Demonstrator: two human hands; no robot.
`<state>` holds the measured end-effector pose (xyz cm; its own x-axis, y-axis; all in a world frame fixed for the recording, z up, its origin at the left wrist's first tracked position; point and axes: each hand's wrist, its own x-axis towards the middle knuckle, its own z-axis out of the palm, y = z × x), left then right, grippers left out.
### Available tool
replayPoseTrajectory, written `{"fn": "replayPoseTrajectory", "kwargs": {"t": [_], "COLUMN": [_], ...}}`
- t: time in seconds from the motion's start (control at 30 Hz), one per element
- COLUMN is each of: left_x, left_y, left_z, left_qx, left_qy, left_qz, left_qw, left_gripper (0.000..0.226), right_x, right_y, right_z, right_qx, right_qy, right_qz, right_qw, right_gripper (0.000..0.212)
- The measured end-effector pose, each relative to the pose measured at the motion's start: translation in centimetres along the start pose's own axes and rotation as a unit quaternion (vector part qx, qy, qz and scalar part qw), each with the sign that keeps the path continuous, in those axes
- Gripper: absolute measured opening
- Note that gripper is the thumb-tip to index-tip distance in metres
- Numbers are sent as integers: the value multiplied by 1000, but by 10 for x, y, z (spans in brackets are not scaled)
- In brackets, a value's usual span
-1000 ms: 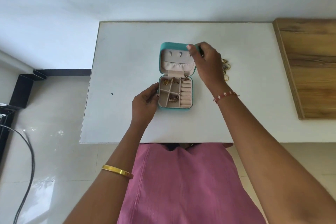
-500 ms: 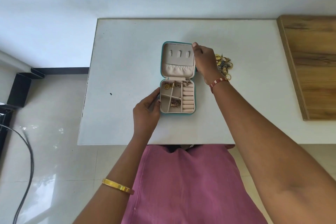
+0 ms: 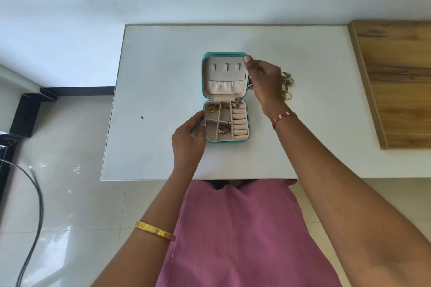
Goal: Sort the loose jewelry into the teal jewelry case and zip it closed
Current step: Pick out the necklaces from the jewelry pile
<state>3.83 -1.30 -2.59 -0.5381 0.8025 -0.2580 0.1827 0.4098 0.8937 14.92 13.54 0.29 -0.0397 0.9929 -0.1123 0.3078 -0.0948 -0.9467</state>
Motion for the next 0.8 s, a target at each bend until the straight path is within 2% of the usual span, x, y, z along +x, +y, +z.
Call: {"fn": "replayPoseTrajectory", "kwargs": {"t": [0.03, 0.17, 0.3, 0.47, 0.53, 0.67, 0.73, 0.8], "left_x": [1, -1, -8, -16, -14, -8, -7, -6], "left_y": [2, 12, 26, 36, 38, 43, 42, 41], "left_z": [0, -1, 0, 11, 15, 22, 24, 25], "left_qx": [1, -14, -28, -47, -45, -42, -43, -46], "left_qy": [3, 34, 85, 63, 64, 55, 51, 49], "left_qz": [-4, -15, 19, 26, 24, 24, 25, 24], "left_qw": [1000, 999, 996, 997, 997, 997, 997, 997], "left_gripper": [36, 33, 30, 32, 29, 28, 28, 29], "right_x": [-3, -20, -43, -65, -64, -58, -57, -57], "right_y": [-2, -1, 12, 21, 24, 27, 30, 32], "right_z": [-3, -17, -24, -12, -6, 0, 3, 5], "right_qx": [9, 18, -23, -129, -207, -373, -417, -430], "right_qy": [2, 45, 97, 53, 32, -12, -15, -11], "right_qz": [-3, -2, 0, -39, -84, -200, -223, -229], "right_qw": [1000, 999, 995, 990, 974, 906, 881, 873], "right_gripper": [22, 31, 17, 9, 16, 34, 31, 24]}}
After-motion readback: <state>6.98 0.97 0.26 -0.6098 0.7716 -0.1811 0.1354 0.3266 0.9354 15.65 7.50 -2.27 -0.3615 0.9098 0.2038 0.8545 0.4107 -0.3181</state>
